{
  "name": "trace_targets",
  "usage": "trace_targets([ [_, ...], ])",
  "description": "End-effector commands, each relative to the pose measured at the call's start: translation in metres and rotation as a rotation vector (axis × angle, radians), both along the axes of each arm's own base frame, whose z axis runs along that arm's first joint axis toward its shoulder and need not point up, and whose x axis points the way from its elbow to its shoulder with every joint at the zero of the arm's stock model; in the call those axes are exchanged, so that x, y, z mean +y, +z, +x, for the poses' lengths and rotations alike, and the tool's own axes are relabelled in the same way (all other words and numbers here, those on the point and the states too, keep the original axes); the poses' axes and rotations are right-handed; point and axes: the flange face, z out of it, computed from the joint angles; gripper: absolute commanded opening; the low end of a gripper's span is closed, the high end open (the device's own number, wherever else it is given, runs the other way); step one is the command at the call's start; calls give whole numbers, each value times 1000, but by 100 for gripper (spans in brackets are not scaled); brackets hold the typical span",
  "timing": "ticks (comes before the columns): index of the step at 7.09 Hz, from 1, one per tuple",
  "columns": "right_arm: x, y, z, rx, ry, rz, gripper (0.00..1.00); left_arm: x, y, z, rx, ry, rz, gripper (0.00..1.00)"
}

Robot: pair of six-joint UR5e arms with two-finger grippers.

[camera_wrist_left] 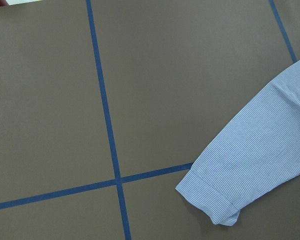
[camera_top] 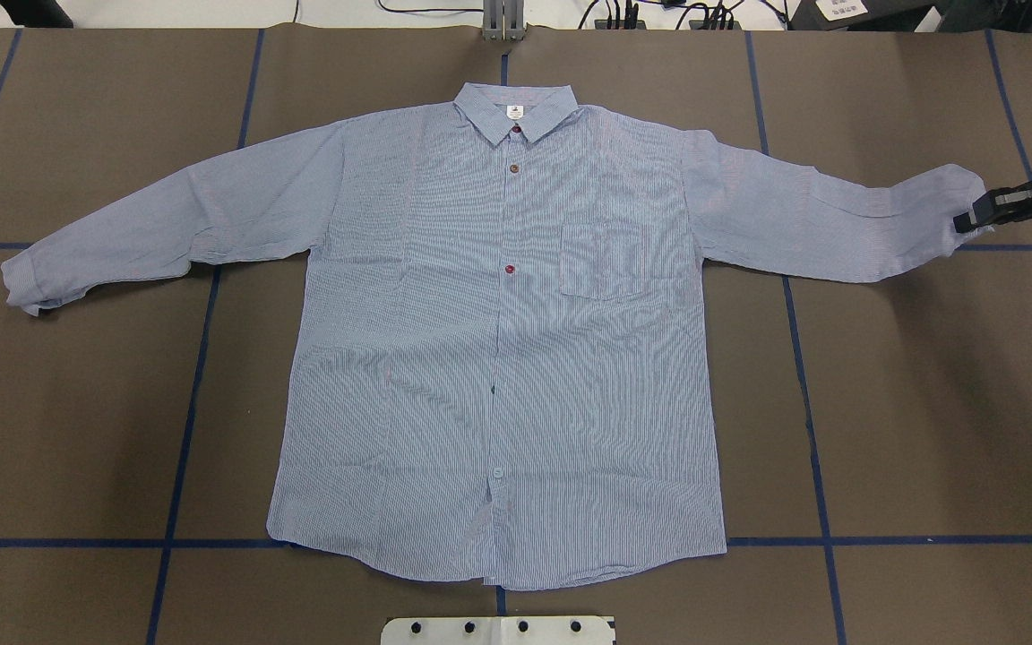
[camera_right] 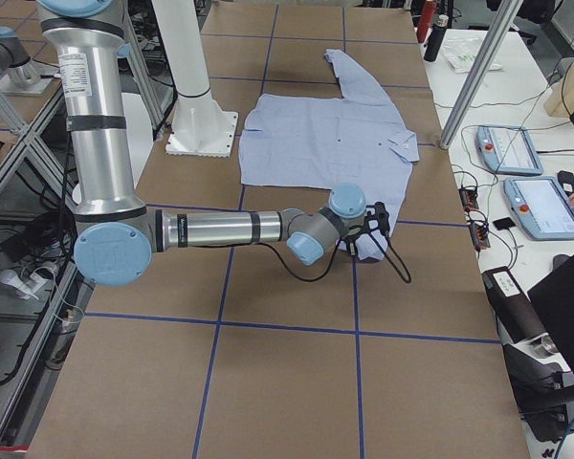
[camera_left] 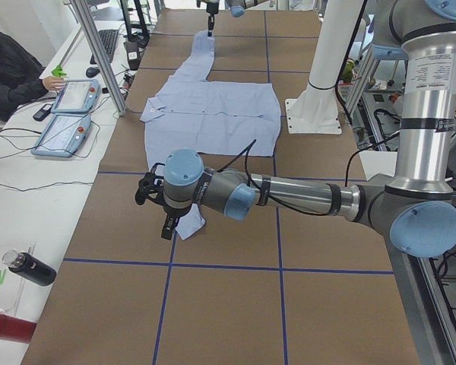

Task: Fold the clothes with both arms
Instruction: 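Lift the grasped sleeve with the right gripper toward the collar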

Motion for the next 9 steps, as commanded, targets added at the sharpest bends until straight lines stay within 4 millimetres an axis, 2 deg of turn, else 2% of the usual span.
trace_targets([
  [1, -24, -99, -14, -108, -66, 134, 0, -1, 1, 0, 1, 1, -1, 99],
  [2, -46, -144, -24, -124, -74, 166, 0, -1, 1, 0, 1, 1, -1, 99],
  [3, -68, -200, -34, -135, -75, 178, 0, -1, 1, 0, 1, 1, -3, 99],
  [4, -76, -237, -38, -156, -77, 191, 0, -1, 2, 0, 1, 1, -4, 99],
  [5, -79, -275, -41, -192, -74, 202, 0, 0, 4, 0, 1, 1, -7, 99],
  [7, -73, -338, -54, -241, -80, 239, 0, 2, 5, -1, 0, 0, -9, 99],
  [8, -69, -371, -74, -263, -99, 245, 0, 1, 7, 0, 0, 2, -11, 99],
  [9, -70, -391, -98, -267, -90, 243, 0, 1, 11, 0, -1, 3, -18, 99],
])
